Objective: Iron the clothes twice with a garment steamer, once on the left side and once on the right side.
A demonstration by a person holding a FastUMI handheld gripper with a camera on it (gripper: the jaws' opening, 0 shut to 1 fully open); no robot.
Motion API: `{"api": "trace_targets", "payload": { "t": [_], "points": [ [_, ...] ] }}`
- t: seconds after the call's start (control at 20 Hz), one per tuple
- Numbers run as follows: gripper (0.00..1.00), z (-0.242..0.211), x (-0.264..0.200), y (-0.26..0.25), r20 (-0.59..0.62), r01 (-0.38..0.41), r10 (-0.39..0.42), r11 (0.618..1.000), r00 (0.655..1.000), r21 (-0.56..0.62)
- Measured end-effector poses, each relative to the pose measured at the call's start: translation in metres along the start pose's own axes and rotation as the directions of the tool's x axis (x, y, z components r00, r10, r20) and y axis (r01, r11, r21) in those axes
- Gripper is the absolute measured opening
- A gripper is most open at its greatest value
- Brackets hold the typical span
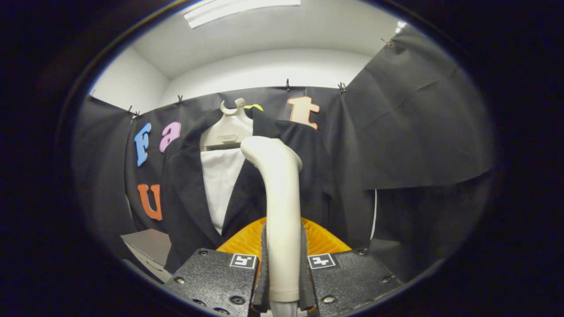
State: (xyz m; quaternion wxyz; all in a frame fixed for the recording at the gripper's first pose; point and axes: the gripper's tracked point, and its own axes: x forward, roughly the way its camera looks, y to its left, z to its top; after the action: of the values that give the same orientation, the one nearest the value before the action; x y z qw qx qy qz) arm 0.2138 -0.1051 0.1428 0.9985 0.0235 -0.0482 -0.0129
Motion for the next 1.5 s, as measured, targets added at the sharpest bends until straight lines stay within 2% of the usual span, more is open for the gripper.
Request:
{"api": "trace_targets", "payload": {
  "t": [0.3,1.2,1.5],
  "points": [
    [0.29,-0.043,-0.02,-0.003,-0.073,0.047,-0.047,0.999,0.996,0.0],
    [0.29,-0.188,-0.071,-0.007,-0.241,0.11,-0.12,0.992,0.963,-0.054],
    [0.29,-0.228,-0.087,0.002,-0.3,0.088,-0.106,0.993,0.948,-0.073]
  ]
}}
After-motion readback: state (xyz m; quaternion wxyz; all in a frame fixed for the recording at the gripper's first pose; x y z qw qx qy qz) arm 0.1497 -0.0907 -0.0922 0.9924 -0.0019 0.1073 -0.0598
